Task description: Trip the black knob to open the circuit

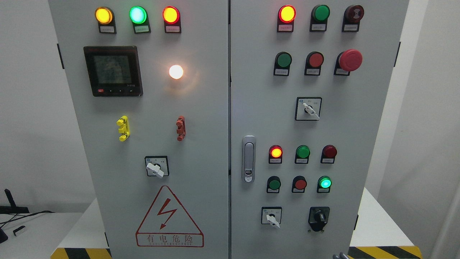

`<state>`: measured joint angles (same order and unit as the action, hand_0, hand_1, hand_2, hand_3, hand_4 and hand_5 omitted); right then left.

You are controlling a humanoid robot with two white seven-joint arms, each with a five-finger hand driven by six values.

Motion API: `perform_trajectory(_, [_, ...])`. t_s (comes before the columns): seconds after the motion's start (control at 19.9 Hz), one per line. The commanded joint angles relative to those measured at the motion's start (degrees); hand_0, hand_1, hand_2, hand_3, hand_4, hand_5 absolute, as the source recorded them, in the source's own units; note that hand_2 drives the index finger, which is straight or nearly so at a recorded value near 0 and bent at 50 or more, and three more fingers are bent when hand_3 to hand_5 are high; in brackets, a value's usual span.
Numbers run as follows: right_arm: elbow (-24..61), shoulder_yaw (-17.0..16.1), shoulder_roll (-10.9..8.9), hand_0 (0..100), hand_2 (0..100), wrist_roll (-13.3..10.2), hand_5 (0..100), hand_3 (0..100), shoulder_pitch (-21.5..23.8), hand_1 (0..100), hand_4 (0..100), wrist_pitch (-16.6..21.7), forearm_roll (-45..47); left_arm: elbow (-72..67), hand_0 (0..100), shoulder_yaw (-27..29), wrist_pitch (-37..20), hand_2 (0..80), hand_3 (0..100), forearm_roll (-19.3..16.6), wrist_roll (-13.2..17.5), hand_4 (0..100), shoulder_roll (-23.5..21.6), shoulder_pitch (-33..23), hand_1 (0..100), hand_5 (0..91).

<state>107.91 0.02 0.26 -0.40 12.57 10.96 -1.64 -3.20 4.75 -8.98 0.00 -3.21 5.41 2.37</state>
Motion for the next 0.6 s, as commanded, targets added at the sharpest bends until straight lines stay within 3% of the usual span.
perform_trajectory(0.0, [3.9, 1.7, -3.42, 12, 0, 2.1, 0, 2, 2.9, 11, 0, 1.4, 2.7, 0.0, 12, 0.0, 0.0, 0.0, 0, -1.8, 0.0, 0, 0.0, 0.0, 39, 0.0])
perform_trajectory(0.55, [4.5, 1.4, -4.91, 9, 0, 2.4, 0, 4, 4.2, 0, 0, 1.5, 6.2, 0.0, 12, 0.0, 0.0, 0.0, 0, -1.8, 0.0, 0, 0.0, 0.0, 39, 0.0])
